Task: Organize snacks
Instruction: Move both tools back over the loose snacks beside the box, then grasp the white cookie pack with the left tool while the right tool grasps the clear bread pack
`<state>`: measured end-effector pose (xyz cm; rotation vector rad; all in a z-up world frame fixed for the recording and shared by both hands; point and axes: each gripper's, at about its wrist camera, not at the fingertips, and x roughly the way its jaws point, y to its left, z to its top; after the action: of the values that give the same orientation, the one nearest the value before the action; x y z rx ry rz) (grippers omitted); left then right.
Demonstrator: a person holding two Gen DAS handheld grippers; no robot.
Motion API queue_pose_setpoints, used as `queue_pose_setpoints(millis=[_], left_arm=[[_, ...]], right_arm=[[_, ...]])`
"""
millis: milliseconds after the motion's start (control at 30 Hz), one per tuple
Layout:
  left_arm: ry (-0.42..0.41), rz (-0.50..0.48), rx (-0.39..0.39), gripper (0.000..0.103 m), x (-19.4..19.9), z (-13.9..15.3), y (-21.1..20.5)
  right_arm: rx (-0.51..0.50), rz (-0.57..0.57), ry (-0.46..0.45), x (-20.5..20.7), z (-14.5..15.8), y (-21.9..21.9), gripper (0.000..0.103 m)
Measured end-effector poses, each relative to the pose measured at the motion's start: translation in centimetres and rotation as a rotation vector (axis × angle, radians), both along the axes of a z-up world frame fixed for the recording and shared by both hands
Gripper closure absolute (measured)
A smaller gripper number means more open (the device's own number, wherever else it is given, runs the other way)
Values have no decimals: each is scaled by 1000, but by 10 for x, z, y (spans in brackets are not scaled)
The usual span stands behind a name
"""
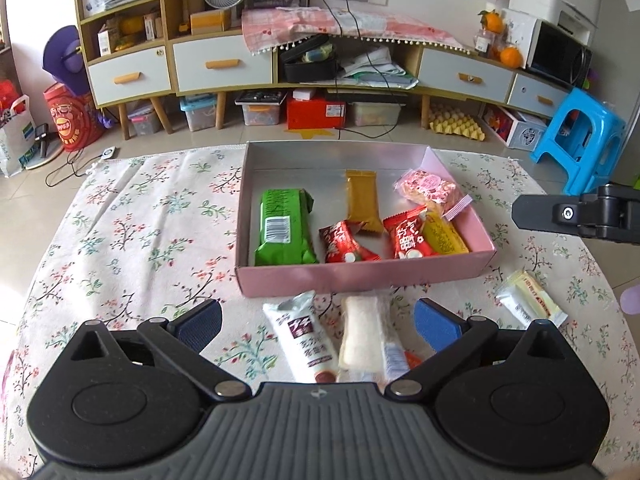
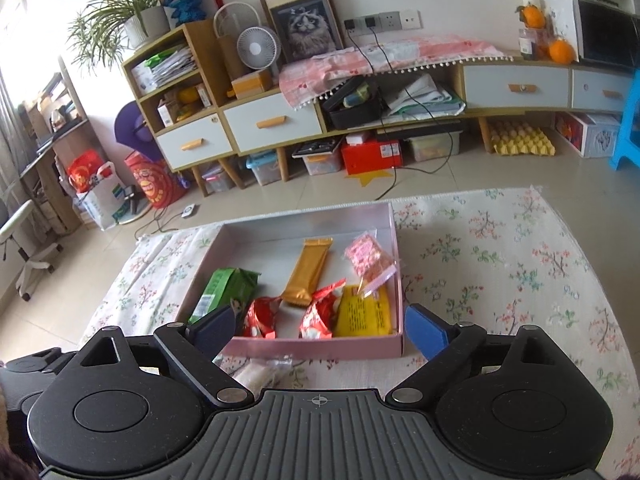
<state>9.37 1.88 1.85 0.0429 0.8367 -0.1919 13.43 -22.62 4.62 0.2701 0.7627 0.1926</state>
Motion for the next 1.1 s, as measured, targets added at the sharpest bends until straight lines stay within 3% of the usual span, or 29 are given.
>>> queue_pose_setpoints(millis=[100, 167, 367, 533, 800, 967, 1000, 1100], left_arm=[[-11, 2, 6, 1, -5, -2, 4], [-6, 7, 4, 1, -5, -5, 7], [44, 86, -44, 4, 4, -17, 27], [129, 169, -121, 25, 18, -31, 37], [235, 242, -286, 45, 28, -50, 39], [270, 262, -283, 61, 32, -59, 37], [273, 255, -287, 69, 32, -59, 37], [270, 220, -249, 73, 31, -56, 36]], right_arm=[[15, 7, 13, -8, -12, -3, 9], [-10, 12, 68, -8, -20, -2, 9], [-24, 29, 133, -9, -32, 6, 9], [-42, 26, 186, -3, -42, 17, 9], [-10, -8, 252, 11, -54, 27, 9], [35, -41, 289, 19, -60, 28, 9], [45, -45, 297, 20, -61, 29, 9], [69, -51, 317, 23, -64, 33, 9]])
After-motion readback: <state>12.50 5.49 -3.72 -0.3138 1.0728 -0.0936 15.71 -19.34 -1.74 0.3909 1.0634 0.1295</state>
